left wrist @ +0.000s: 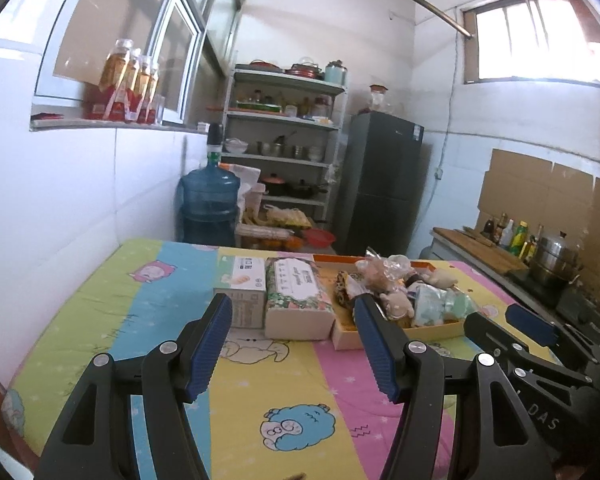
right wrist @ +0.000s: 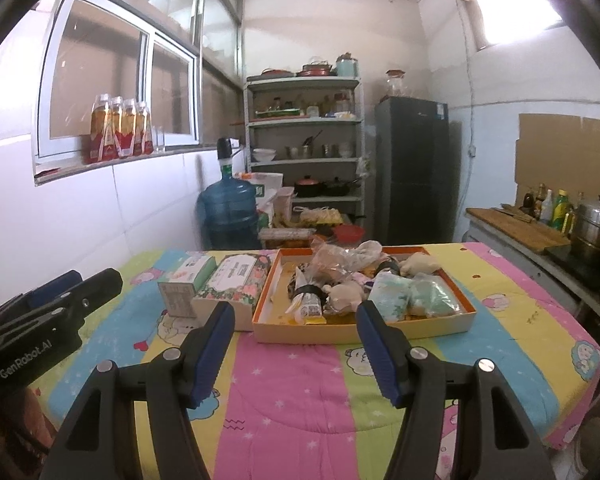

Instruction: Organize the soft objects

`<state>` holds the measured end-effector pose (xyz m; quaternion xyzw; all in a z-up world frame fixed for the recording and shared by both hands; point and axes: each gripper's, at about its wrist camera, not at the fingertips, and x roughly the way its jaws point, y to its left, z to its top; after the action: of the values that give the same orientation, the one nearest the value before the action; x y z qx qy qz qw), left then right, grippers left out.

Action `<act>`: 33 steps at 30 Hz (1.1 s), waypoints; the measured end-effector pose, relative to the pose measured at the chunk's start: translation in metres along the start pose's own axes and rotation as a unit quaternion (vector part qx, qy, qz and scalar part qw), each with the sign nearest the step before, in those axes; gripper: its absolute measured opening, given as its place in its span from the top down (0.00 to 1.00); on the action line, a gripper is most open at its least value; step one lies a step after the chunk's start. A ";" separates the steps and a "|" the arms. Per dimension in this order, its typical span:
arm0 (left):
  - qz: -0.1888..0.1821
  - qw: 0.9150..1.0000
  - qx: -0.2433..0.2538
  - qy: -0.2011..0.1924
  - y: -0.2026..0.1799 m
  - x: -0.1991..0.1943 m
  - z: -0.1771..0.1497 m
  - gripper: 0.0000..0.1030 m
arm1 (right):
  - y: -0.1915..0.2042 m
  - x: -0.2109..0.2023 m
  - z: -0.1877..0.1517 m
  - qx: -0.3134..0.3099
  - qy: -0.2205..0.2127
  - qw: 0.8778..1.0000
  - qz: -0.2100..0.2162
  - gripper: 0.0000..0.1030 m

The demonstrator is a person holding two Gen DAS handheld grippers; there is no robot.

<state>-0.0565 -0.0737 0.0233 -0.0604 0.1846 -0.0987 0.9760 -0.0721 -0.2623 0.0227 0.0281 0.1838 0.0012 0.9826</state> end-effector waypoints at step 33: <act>0.044 0.998 0.030 0.020 -0.011 -0.004 -0.008 0.36 | 0.004 -0.006 -0.006 0.004 -0.005 0.999 -0.047 0.39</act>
<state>-0.0650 -0.0840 0.0186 -0.0212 0.2038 -0.0620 0.9768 -0.0795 -0.2580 0.0191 0.0238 0.1800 -0.0459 0.9823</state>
